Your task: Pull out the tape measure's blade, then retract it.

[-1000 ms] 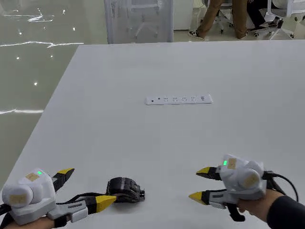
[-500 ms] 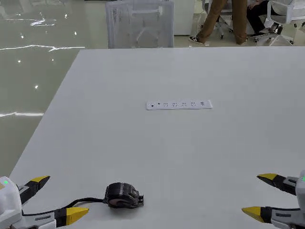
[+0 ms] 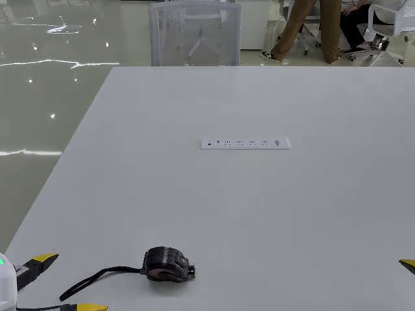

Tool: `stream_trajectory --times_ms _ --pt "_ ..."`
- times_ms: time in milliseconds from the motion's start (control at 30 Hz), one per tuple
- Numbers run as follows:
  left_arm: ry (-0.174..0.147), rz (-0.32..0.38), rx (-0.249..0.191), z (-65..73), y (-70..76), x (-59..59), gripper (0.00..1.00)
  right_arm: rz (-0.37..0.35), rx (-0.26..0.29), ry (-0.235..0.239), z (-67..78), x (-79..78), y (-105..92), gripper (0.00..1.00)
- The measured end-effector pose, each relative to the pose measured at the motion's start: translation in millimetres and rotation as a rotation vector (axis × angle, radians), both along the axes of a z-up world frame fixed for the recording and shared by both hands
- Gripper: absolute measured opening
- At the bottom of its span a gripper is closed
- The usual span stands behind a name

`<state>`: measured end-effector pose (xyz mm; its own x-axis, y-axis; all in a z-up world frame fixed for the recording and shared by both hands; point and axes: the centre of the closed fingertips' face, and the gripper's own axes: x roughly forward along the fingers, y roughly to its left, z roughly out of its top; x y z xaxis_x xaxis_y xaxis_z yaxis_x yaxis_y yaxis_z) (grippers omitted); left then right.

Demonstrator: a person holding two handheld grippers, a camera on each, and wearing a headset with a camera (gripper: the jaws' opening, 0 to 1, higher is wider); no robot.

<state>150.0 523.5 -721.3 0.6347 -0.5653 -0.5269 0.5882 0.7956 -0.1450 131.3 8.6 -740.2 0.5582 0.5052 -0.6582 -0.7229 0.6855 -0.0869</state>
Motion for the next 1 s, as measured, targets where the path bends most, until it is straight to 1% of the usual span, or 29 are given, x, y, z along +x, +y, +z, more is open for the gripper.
stream_trajectory --times_ms 100,267,433,667,800,867,1000 --pt "-0.012 0.000 0.003 2.2 1.1 2.6 1.00 -0.012 0.017 0.005 2.8 -1.7 -4.2 1.00" --pt "-0.025 0.003 0.000 5.5 3.2 5.7 1.00 -0.018 0.009 -0.001 4.9 -1.3 -7.9 1.00" --pt "-0.023 0.012 -0.002 6.5 7.9 5.4 1.00 -0.015 0.010 0.003 2.9 -4.7 -4.8 1.00" --pt "-0.026 0.027 -0.011 8.1 11.6 4.3 1.00 -0.014 0.014 0.006 2.4 -5.5 -2.1 1.00" --pt "-0.031 0.032 -0.020 10.6 11.5 5.3 1.00 -0.011 0.008 0.005 2.5 -5.8 -2.6 1.00" --pt "-0.034 0.033 -0.021 11.7 11.5 6.1 1.00 -0.008 -0.012 -0.001 1.7 -5.6 -4.6 1.00" --pt "-0.036 0.044 -0.026 13.7 11.9 8.4 1.00 -0.010 -0.012 0.000 0.8 -6.3 -4.3 1.00"
